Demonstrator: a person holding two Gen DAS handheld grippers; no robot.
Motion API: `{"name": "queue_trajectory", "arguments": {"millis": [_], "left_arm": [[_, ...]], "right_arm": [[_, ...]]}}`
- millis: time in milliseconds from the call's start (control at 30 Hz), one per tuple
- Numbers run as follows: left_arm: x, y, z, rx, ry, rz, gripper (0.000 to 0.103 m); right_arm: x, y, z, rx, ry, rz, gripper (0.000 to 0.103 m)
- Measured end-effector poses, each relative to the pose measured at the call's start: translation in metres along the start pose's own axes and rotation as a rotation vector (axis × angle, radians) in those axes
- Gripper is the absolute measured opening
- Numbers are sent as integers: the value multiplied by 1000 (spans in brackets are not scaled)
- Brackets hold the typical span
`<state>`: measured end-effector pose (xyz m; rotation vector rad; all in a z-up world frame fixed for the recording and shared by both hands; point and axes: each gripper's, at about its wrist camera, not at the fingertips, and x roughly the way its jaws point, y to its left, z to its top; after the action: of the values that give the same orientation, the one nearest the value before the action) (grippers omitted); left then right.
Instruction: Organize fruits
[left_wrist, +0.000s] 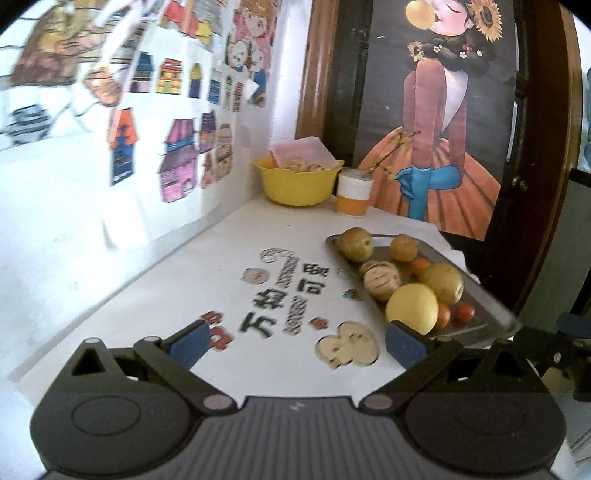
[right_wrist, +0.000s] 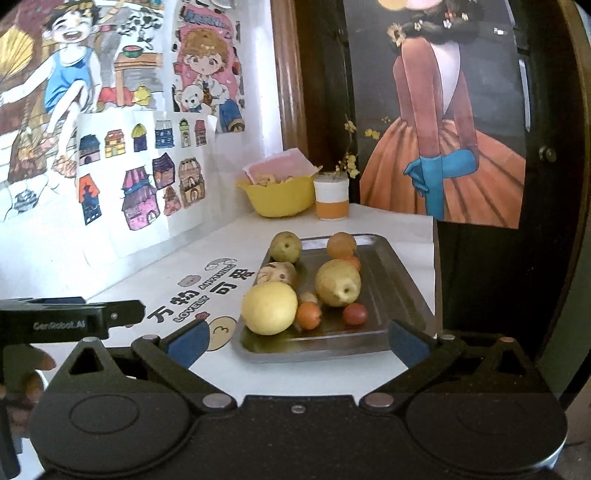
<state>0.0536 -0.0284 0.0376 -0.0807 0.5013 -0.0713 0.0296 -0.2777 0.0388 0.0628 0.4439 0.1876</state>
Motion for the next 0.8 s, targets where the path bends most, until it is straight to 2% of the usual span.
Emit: {"name": "queue_trajectory", "arguments": {"millis": [300, 633, 800], "left_arm": [[-23, 16, -27, 11, -16, 9, 103], [-25, 22, -33, -31, 1, 16, 103], [-26, 23, -33, -48, -5, -27, 102]], "right_arm": [[-7, 22, -29, -23, -3, -35, 102], [-6, 23, -31, -23, 4, -30, 102], [-5, 24, -32, -23, 12, -27, 102]]}}
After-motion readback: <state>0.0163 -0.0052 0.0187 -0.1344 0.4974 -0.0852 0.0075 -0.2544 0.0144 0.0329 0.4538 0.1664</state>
